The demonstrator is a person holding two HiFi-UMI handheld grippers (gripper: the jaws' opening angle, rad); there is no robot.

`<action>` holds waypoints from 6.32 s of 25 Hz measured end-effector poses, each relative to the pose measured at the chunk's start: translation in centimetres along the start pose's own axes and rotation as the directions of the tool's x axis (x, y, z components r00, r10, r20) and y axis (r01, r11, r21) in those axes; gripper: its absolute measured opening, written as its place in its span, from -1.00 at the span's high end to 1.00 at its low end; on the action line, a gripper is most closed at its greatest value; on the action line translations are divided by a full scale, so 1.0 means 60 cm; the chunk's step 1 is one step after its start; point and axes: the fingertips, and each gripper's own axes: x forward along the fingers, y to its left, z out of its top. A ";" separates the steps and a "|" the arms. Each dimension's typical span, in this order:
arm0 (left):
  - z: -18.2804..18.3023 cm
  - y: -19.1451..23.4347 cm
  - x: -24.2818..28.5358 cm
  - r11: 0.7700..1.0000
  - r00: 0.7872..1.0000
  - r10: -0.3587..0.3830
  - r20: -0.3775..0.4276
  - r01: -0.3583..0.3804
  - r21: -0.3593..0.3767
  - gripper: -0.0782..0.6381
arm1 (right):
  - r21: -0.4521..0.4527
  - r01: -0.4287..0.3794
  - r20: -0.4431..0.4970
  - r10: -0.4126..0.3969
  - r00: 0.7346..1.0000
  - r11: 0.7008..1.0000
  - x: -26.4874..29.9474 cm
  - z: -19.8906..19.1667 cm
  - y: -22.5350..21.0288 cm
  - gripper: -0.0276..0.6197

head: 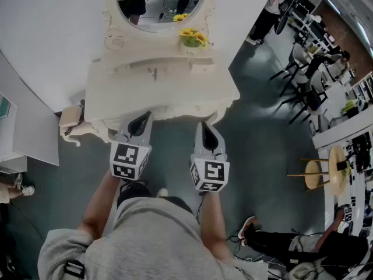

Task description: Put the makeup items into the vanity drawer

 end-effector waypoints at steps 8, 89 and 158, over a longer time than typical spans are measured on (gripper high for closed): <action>-0.001 -0.004 0.004 1.000 1.000 0.009 -0.002 -0.009 0.004 0.75 | 0.015 0.006 -0.004 -0.006 1.000 1.000 -0.005 -0.006 -0.012 0.90; -0.366 0.413 0.613 0.964 0.890 0.037 -0.454 -0.151 -0.217 0.75 | 0.180 -0.172 -0.615 0.247 0.749 0.969 0.833 -0.489 -0.016 0.54; -0.227 0.160 0.869 0.988 0.920 -0.100 -0.379 0.046 -0.150 0.75 | 0.212 0.068 -0.506 0.050 0.861 0.975 0.827 -0.403 -0.414 0.60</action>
